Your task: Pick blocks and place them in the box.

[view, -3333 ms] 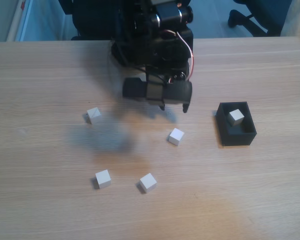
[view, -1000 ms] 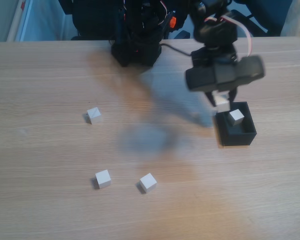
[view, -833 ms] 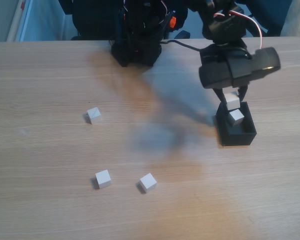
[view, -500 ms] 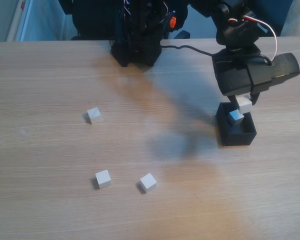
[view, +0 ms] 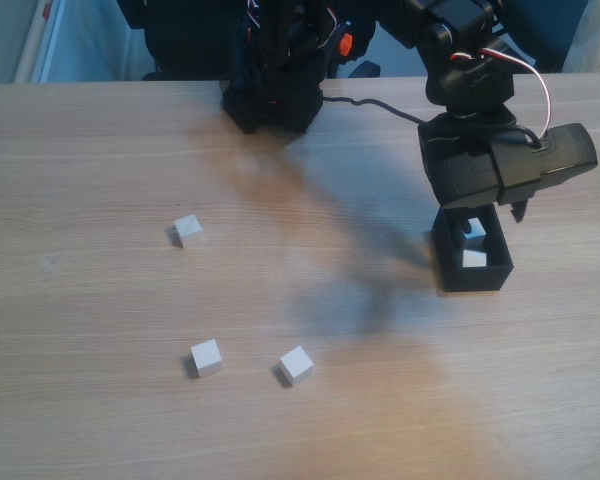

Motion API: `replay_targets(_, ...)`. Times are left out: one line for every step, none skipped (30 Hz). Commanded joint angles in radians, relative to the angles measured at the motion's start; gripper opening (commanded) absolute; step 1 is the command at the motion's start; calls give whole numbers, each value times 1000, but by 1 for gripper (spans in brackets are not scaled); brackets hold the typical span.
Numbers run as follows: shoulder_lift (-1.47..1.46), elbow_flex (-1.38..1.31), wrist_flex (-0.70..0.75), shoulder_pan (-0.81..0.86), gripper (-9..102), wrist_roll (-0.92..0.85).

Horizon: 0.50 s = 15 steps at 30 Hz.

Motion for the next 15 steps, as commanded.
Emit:
replay_targets(71,-15,18,54,10,-8)
replay_targets(95,6,29,75,7,-12)
replay_targets(121,32,41,103,7,-15)
replay_targets(149,64,49,130,7,-26)
replay_targets(179,104,52,160,7,-46)
replay_targets(212,149,52,190,7,-72)
replay_targets(242,192,52,222,7,-97)
replay_targets(270,233,48,255,7,-118)
replay_targets(295,275,43,285,7,-147)
replay_targets(319,314,32,316,8,-178)
replay_targets(341,348,28,345,8,-209)
replay_targets(357,373,28,373,9,-238)
replay_targets(367,391,40,397,11,-281)
replay_targets(376,411,46,422,12,-319)
replay_targets(383,428,44,443,14,-342)
